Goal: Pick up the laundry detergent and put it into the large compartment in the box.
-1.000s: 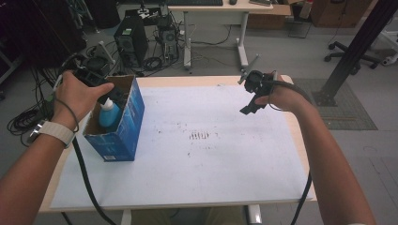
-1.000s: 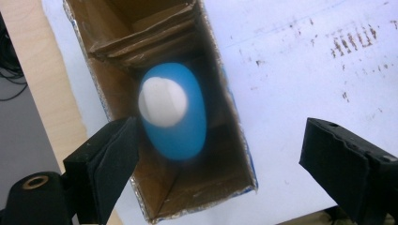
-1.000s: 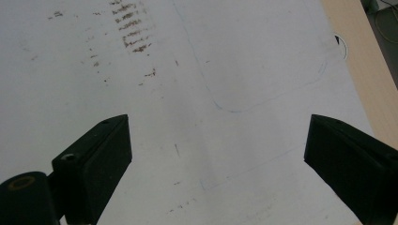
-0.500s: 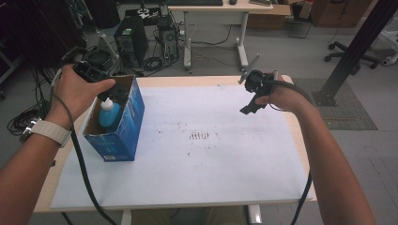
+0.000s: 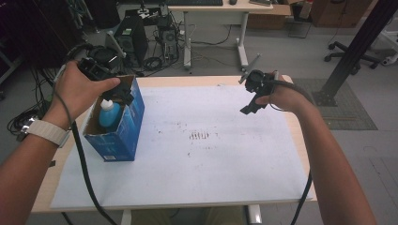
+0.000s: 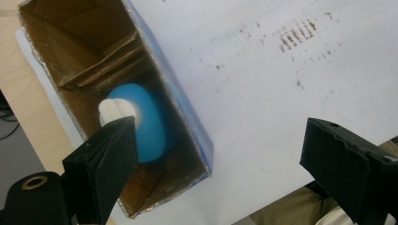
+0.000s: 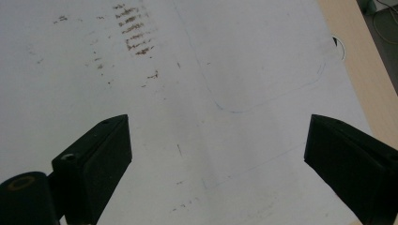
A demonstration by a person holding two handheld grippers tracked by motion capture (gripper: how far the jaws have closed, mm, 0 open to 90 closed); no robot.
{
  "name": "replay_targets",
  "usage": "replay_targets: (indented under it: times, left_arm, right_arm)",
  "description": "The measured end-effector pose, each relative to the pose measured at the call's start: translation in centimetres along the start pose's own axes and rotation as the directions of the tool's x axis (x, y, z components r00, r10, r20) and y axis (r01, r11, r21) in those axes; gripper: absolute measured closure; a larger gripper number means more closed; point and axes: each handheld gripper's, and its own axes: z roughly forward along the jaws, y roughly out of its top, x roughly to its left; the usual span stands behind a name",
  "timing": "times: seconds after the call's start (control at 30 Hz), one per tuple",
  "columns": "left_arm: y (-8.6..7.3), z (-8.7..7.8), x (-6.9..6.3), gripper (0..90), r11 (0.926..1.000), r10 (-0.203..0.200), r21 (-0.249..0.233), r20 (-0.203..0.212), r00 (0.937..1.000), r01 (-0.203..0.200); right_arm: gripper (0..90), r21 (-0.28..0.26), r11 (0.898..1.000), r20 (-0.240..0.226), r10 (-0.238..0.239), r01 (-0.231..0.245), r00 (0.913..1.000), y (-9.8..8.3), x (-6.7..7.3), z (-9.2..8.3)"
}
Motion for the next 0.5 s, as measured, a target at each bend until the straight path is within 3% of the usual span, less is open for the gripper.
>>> replay_targets:
  times: [0.5]
  left_arm:
    - [0.2, -0.8, -2.7, 12.0, 0.9962, 0.086, -0.013, 0.025, 0.996, -0.086]
  right_arm:
    - [7.9, -0.01, 1.0, 0.002, -0.005, 0.005, 1.0, 0.4, 0.1, 0.0]
